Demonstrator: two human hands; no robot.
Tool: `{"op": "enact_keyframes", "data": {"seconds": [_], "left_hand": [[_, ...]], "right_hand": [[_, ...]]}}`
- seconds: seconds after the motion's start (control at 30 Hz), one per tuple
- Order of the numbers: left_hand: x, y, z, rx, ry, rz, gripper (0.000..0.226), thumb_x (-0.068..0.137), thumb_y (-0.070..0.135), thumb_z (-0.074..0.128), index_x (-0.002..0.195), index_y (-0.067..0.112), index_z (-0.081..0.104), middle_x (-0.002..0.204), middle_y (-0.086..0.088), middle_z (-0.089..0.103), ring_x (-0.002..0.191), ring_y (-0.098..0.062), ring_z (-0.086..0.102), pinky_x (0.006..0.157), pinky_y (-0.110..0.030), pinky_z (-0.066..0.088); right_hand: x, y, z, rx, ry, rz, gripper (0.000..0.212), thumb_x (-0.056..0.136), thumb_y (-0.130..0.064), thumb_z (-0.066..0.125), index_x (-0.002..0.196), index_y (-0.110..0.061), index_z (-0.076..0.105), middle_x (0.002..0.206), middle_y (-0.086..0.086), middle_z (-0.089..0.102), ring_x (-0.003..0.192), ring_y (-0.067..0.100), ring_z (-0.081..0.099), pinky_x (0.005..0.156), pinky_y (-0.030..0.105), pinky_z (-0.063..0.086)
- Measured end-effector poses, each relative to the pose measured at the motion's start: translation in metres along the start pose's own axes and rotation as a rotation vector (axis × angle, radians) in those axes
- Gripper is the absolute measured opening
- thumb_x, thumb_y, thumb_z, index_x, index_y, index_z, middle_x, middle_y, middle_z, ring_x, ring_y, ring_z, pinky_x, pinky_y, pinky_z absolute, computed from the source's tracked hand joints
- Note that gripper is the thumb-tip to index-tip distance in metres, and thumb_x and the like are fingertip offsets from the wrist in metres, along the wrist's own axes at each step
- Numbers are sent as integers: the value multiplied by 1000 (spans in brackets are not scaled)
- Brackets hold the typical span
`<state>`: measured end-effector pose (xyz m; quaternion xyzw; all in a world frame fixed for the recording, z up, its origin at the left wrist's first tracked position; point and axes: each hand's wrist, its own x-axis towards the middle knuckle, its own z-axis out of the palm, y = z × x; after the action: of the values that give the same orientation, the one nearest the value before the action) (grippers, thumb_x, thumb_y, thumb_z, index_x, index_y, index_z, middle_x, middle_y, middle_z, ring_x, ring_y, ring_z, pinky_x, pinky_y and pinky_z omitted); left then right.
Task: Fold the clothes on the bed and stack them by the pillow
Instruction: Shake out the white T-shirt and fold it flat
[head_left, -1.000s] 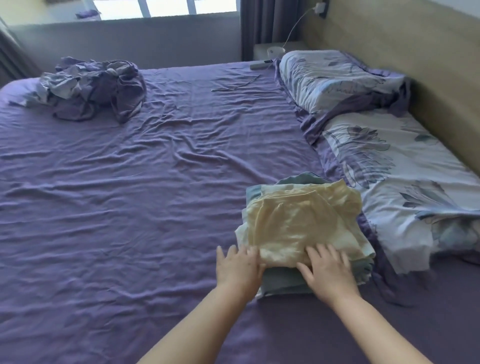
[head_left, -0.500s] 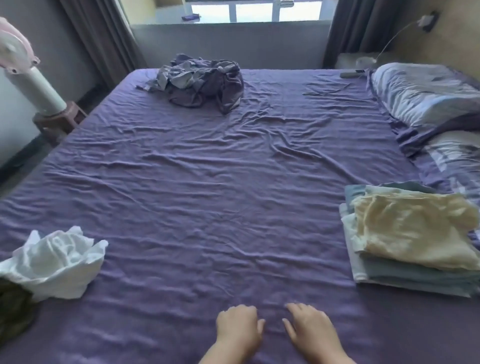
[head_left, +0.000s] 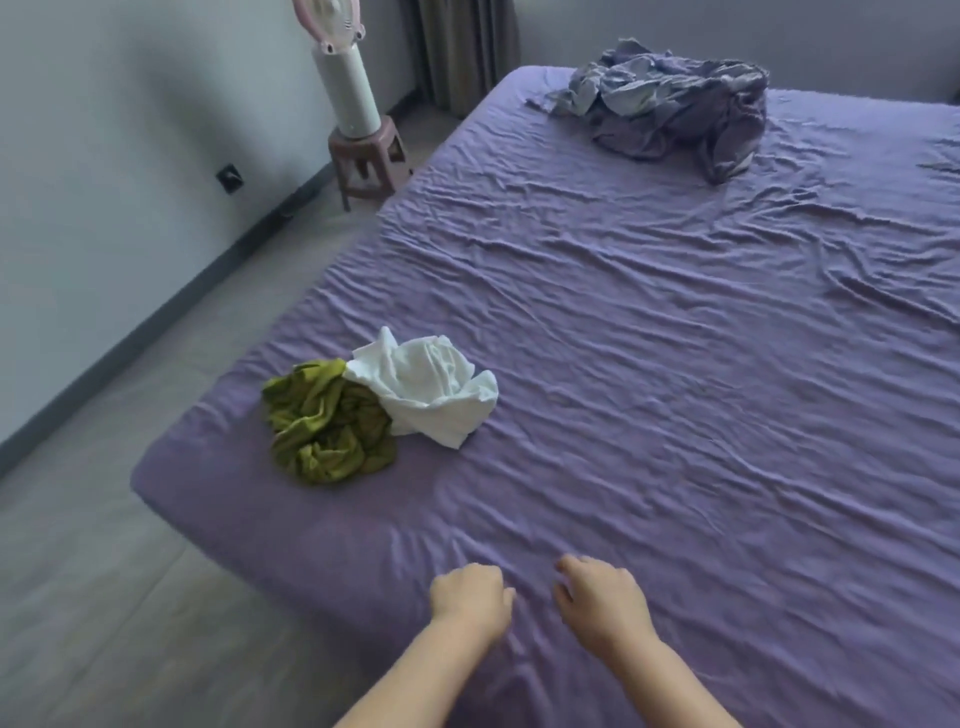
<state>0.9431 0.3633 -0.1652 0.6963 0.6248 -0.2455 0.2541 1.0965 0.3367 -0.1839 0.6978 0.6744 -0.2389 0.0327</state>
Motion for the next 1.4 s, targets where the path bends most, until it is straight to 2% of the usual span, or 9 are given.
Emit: {"op": "enact_keyframes", "data": {"seconds": [0.27, 0.4, 0.53, 0.7, 0.87, 0.97, 1.1, 1.23, 1.4], "left_hand": [[-66, -48, -42, -112, 99, -113, 39, 96, 43, 38, 119, 18, 57, 126, -5, 59, 117, -26, 56, 94, -35, 42], [-100, -58, -62, -136, 156, -123, 38, 96, 43, 38, 120, 20, 57, 127, -5, 58, 117, -27, 55, 94, -36, 43], [-123, -72, -84, -155, 203, -101, 36, 96, 43, 39, 119, 23, 59, 128, -1, 58, 118, -25, 54, 93, -34, 43], [-121, -102, -116, -172, 252, -73, 35, 94, 43, 41, 118, 26, 60, 127, 0, 59, 117, -25, 55, 91, -33, 43], [-76, -145, -150, -156, 239, -32, 35, 94, 42, 42, 118, 25, 60, 126, -2, 60, 116, -26, 56, 90, -33, 44], [-34, -177, -174, -140, 209, 20, 34, 94, 41, 42, 118, 24, 61, 126, -3, 60, 116, -26, 55, 90, -34, 44], [28, -214, -203, -138, 182, 99, 32, 95, 39, 43, 116, 25, 61, 123, -1, 61, 115, -25, 56, 89, -33, 45], [90, -239, -219, -132, 166, 157, 31, 96, 36, 43, 117, 23, 61, 124, -1, 59, 115, -24, 55, 89, -35, 47], [160, -250, -219, -114, 199, 227, 30, 95, 33, 48, 121, 22, 60, 126, -2, 55, 120, -23, 48, 98, -37, 44]], "right_hand": [[-21, -64, -53, -37, 18, -139, 28, 92, -31, 36, 109, -19, 54, 114, -1, 62, 110, 23, 54, 83, 32, 37], [-33, -79, -81, -72, 46, -217, 21, 91, -30, 37, 94, -16, 53, 108, 2, 64, 103, 25, 56, 78, 32, 35], [-38, -90, -106, -122, 88, -263, 28, 92, -31, 41, 110, -16, 58, 110, 1, 64, 106, 24, 55, 83, 33, 38], [-22, -112, -126, -126, 101, -267, 28, 90, -33, 41, 107, -18, 58, 109, -1, 64, 104, 22, 56, 78, 30, 37], [23, -148, -126, -100, 84, -225, 19, 91, -34, 38, 87, -19, 48, 93, -2, 58, 99, 22, 56, 72, 30, 33], [60, -174, -118, -80, 63, -164, 12, 90, -33, 39, 83, -24, 39, 103, 0, 61, 102, 24, 55, 75, 30, 37], [106, -202, -107, -49, 29, -63, 23, 90, -37, 42, 98, -21, 55, 112, -1, 60, 107, 23, 54, 78, 30, 40], [142, -215, -96, 13, 8, 36, 26, 90, -38, 43, 106, -22, 57, 113, -2, 60, 108, 21, 54, 80, 30, 42], [181, -221, -83, 3, -27, 104, 30, 92, -38, 44, 115, -23, 55, 120, -3, 57, 113, 20, 50, 85, 31, 42]]}}
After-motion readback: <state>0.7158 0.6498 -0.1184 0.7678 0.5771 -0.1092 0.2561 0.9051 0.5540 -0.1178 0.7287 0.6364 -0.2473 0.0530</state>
